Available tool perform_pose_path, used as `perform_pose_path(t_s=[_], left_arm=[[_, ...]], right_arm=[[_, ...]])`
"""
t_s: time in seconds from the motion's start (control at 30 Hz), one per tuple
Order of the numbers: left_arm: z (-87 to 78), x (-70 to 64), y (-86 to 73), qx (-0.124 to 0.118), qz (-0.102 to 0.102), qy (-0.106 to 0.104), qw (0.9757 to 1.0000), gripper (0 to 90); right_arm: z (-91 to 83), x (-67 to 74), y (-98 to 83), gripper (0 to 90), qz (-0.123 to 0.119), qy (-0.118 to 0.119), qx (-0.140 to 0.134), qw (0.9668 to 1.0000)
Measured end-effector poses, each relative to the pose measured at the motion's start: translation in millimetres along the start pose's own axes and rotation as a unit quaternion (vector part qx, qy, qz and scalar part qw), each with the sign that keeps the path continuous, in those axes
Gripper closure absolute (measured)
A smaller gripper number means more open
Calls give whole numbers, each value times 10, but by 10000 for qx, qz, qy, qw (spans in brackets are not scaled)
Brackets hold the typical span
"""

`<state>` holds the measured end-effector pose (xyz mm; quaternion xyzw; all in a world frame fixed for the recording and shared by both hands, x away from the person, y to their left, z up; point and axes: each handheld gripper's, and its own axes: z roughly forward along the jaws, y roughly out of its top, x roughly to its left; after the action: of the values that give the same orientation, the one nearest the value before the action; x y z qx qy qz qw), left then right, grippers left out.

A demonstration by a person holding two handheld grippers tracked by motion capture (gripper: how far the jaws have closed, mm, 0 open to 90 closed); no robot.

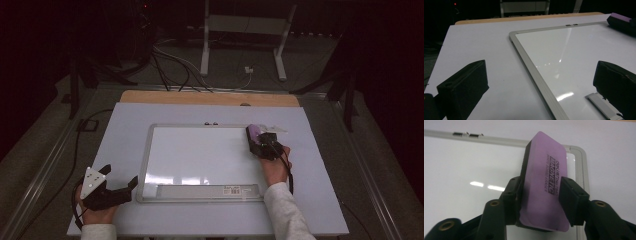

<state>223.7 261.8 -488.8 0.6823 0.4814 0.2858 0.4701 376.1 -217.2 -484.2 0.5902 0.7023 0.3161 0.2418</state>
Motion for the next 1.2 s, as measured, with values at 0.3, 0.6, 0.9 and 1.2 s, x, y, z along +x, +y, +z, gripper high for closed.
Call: perform_pose_path(t_s=[0.3,0.6,0.9,1.2], left_arm=[[0,-2,0,1,2,-1,10000,6],[2,-3,1,-1,2,-2,10000,6],[13,-10,4,17,25,-11,10000,6],[26,-14,8,18,30,-27,10000,6]], right_arm=[[-37,-89,2,582,124,12,-54,9999],[-77,-179,0,610,451,144,-91,9988],[-134,-286,3,633,606,193,-110,9979],[-149,-376,-8,630,905,396,-48,9951]])
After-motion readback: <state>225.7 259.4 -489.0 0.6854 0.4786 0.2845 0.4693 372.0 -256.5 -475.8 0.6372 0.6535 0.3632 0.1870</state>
